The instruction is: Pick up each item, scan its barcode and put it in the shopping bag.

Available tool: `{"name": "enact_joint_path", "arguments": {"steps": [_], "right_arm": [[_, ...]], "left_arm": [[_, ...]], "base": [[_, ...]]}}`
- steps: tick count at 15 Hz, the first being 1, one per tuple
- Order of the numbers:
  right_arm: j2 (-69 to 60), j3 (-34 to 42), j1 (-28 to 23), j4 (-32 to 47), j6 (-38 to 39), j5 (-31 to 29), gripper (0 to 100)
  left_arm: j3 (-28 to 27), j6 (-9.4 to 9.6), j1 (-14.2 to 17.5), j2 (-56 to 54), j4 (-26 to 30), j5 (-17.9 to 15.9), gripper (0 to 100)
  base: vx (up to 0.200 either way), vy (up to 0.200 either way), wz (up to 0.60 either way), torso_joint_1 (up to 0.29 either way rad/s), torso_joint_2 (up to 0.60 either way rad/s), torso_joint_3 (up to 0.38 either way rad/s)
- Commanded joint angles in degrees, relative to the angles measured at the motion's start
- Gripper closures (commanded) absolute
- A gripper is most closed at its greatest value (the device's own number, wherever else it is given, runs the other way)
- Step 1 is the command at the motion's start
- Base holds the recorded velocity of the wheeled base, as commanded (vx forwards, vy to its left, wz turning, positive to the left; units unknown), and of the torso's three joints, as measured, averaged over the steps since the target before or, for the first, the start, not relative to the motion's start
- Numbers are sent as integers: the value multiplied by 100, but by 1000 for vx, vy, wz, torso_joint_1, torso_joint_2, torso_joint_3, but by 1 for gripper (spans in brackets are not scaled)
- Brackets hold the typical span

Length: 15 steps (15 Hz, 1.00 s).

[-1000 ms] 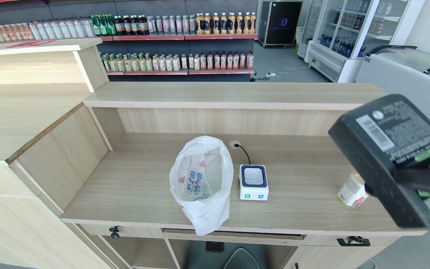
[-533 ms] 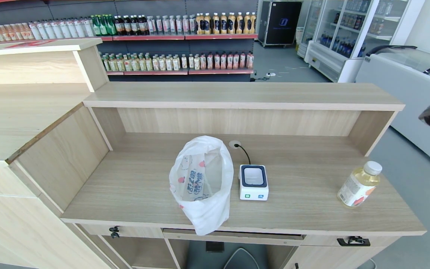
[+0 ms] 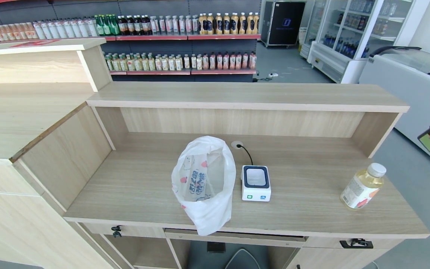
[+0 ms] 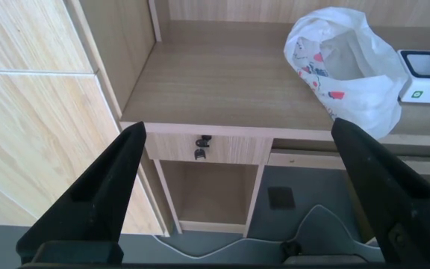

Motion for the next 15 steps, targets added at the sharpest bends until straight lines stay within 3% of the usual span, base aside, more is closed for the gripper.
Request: {"name": "enact_joint_path", "arguments": {"steps": [1, 2, 4, 5, 6, 8, 9, 10, 12, 15], "right_arm": [[506, -320, 334, 194, 494, -242, 100], [770, -504, 527, 344, 1074, -330, 100], [1368, -724, 879, 511, 3086, 250, 100], [1552, -785, 861, 519, 3491, 452, 100], [2132, -961, 642, 493, 4414, 909, 100], [2721, -1225, 563, 519, 5205, 1085, 100], [2906, -1313, 475, 519, 5468, 1287, 100], [3169, -1392, 264, 519, 5714, 1850, 100], [3574, -1409, -105, 519, 5706, 2694, 100], [3943, -1409, -220, 502, 5398, 2940, 100]], "left_arm": [[0, 2, 5, -2, -1, 0, 0], [0, 2, 5, -2, -1, 0, 0], [0, 2, 5, -2, -1, 0, 0], [0, 2, 5, -2, -1, 0, 0], [0, 2, 5, -2, -1, 0, 0], [0, 2, 5, -2, -1, 0, 0], [0, 2, 5, -2, -1, 0, 0], [0, 2, 5, -2, -1, 0, 0], [0, 2, 5, -2, -1, 0, 0], [0, 2, 5, -2, -1, 0, 0]], "base": [[0, 0, 600, -2, -2, 2], [0, 0, 600, 2, 7, 2], [0, 0, 300, 1, 4, 1], [0, 0, 0, 0, 0, 0], [0, 0, 0, 0, 0, 0], [0, 0, 0, 0, 0, 0], [0, 0, 0, 0, 0, 0], [0, 0, 0, 0, 0, 0], [0, 0, 0, 0, 0, 0], [0, 0, 0, 0, 0, 0]]}}
